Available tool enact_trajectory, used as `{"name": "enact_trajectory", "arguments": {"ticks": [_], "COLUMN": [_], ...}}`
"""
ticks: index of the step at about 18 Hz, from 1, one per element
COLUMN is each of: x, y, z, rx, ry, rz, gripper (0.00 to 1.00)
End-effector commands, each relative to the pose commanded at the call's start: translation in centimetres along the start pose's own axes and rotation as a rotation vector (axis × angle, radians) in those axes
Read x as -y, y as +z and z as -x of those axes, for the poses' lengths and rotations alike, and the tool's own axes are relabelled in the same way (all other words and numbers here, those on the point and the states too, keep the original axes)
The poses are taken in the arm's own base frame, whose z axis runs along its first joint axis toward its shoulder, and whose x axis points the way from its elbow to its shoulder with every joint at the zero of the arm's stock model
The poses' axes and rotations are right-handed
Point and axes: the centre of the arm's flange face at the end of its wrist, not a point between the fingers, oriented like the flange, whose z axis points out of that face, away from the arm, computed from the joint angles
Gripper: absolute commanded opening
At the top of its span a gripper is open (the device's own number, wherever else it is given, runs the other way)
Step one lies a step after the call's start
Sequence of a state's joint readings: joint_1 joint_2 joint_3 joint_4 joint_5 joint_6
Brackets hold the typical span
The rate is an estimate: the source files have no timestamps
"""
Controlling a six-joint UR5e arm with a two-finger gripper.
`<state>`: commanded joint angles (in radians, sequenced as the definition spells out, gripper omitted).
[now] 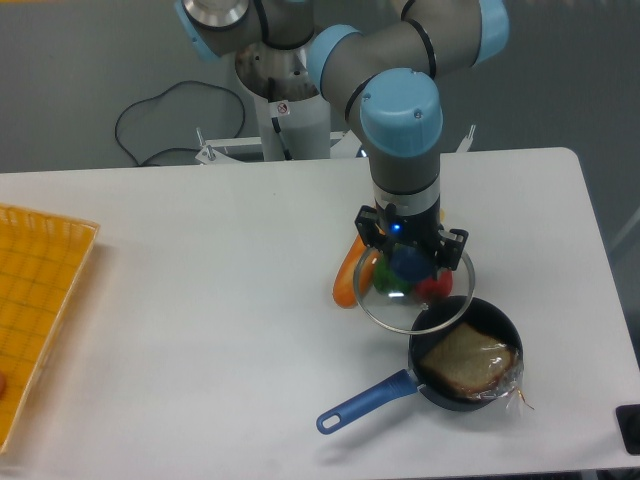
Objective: Close the pot lid
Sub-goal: 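Carry the glass lid in the gripper over toward the saucepan, then lower the glass lid onto the saucepan rim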
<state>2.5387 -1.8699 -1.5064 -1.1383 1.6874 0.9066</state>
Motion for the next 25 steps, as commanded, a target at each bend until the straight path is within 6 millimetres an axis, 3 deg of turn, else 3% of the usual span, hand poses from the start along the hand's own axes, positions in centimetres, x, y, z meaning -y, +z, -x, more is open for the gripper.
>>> {"name": "enact_trajectory", "arguments": {"ticks": [18, 25], "x": [0.8, 1.6], "y": [1.3, 3.6], "z": [3.1, 4.0], "rx": [0.078, 0.088], "ry": [-0.035, -0.038], "rz": [-0.052, -0.059], "gripper": [0.50, 0.50]}}
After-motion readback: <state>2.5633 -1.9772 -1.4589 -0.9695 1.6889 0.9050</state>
